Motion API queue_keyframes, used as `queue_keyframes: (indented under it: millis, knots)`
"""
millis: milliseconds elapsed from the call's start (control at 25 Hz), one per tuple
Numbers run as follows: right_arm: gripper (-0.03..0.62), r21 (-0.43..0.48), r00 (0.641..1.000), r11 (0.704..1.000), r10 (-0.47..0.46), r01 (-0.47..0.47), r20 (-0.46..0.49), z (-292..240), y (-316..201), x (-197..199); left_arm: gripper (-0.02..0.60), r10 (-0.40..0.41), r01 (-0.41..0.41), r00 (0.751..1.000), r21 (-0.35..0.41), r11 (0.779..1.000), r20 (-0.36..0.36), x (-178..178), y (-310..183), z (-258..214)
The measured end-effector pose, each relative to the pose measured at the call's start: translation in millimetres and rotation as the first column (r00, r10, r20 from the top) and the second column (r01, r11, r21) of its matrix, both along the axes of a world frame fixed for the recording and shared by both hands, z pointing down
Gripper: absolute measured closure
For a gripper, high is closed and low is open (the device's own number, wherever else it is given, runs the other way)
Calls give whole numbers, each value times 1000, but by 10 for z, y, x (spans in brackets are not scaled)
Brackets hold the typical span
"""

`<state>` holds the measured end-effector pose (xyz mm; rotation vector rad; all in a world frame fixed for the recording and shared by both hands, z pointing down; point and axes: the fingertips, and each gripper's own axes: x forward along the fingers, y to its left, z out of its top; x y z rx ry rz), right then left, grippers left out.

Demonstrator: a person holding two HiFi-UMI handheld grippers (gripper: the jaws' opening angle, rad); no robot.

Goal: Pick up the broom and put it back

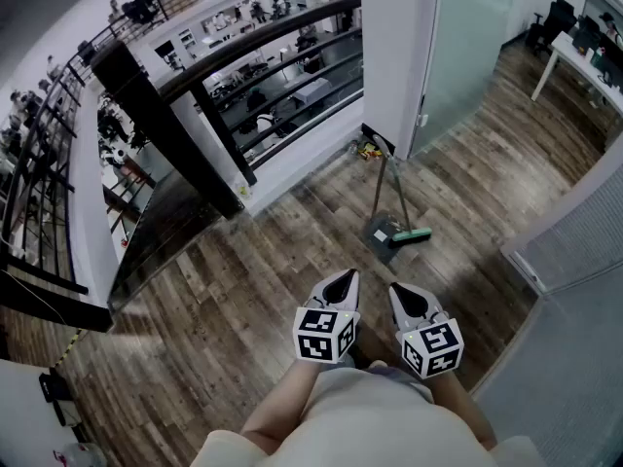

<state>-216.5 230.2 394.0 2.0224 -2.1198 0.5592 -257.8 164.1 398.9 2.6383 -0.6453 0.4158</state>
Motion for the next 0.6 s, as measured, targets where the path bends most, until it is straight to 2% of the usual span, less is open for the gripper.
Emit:
queue_keyframes:
  millis: [200,320,600]
  knots:
    - [588,44,1000,999,11,-11,-7,-75,368,68,577,48,-48,999,23,999,-5,94,600,-24]
    - [588,56,999,998,36,-36,-5,-94,583,105,577,78,-78,997,7,997,2,136,872,24]
    - [588,67,999,996,51,-51,-6,-98,874,66,577,120,-120,993,10,993,16,152,1194,18]
